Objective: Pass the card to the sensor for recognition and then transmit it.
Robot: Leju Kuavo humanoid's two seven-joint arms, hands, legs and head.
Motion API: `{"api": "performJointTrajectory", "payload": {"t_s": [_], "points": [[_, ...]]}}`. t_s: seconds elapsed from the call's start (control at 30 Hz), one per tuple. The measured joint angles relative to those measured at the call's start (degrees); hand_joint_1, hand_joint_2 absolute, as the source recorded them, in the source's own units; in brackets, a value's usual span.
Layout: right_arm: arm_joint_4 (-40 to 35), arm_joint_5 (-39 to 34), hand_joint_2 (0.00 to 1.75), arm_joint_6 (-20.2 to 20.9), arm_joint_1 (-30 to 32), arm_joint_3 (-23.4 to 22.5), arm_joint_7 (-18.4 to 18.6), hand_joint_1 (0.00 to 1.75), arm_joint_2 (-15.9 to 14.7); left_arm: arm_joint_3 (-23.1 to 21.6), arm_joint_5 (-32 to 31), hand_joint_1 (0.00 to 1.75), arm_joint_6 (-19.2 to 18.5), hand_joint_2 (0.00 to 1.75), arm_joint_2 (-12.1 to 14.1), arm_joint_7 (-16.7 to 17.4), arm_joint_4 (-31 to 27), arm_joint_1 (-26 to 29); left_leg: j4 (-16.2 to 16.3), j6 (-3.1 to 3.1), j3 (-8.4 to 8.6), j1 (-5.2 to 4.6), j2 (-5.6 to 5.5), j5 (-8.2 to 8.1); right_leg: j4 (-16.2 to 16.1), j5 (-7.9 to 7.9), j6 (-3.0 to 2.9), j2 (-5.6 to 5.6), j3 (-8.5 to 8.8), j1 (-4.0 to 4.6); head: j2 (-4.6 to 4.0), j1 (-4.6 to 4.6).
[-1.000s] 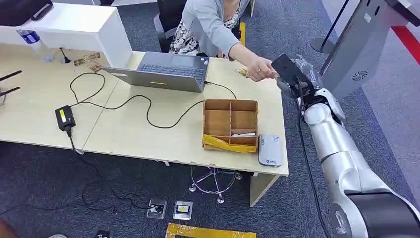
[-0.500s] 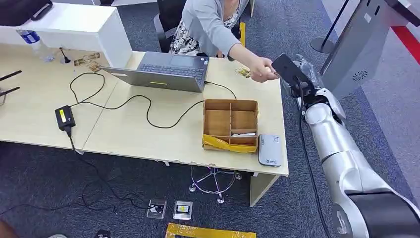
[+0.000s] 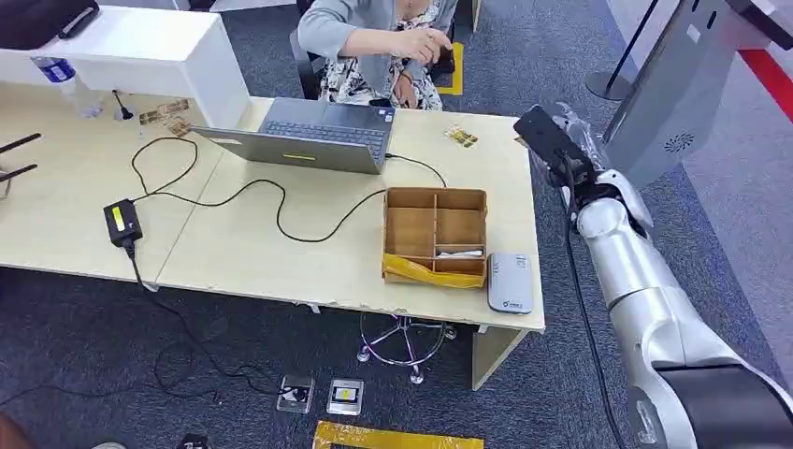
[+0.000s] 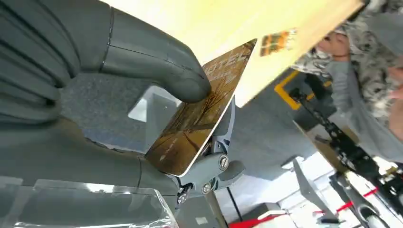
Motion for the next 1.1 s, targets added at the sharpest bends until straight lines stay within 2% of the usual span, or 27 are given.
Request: {"api": "performJointTrajectory", "payload": {"t_s": [0.03,0.1,0.27,0.43,0.67,1.1], "points": [[0.0,-0.28,1.75,0.04,0.15,0.07,-0.77,1.75,-0.35,0.0,0.55,0.0,0.09,0.0,0.0,-0.05,0.0,0.0,0.0,0.0,0.01,0.0,0.0,0.0,-0.01,0.0,0.0,0.0,-0.04,0.0,0.02,-0.02],[-0.02,-1.49,1.75,0.57,4.43,0.35,-3.65,1.75,-4.24,0.0,0.81,0.0,0.28,0.0,0.02,1.81,0.02,0.34,0.01,0.0,-0.06,-0.01,-0.13,0.0,-0.08,0.0,0.0,-0.15,0.01,-0.01,0.02,-0.02],[-1.49,-3.39,1.75,1.66,7.58,0.46,-3.5,1.75,-7.93,0.0,0.5,0.0,0.22,0.0,0.13,1.9,0.02,0.39,0.03,0.01,-0.06,-0.02,-0.08,-0.01,-0.1,0.01,0.01,-0.04,0.0,-0.02,0.02,0.0],[-3.1,-5.99,1.75,3.06,9.59,0.94,-2.95,1.75,-10.69,0.0,0.53,0.0,0.26,0.0,0.13,0.2,0.0,0.37,0.02,0.01,-0.05,-0.01,-0.08,-0.01,-0.1,0.0,0.01,-0.05,0.0,-0.01,0.02,-0.04],[-4.94,-6.66,1.75,3.39,12.16,2.07,-2.78,1.75,-11.78,0.0,-0.59,0.0,0.17,0.0,0.11,0.17,0.0,0.31,0.01,0.01,-0.04,0.01,-0.02,-0.01,-0.09,0.0,0.01,-0.01,0.0,0.02,0.02,-0.02],[-6.21,-9.62,1.75,3.02,16.11,8.2,-2.89,1.75,-11.3,0.0,-1.27,0.0,0.15,0.0,0.11,0.17,-0.02,0.22,0.01,0.01,-0.08,0.01,-0.02,-0.01,-0.09,0.0,0.01,-0.03,0.0,0.01,0.02,-0.02]]}}
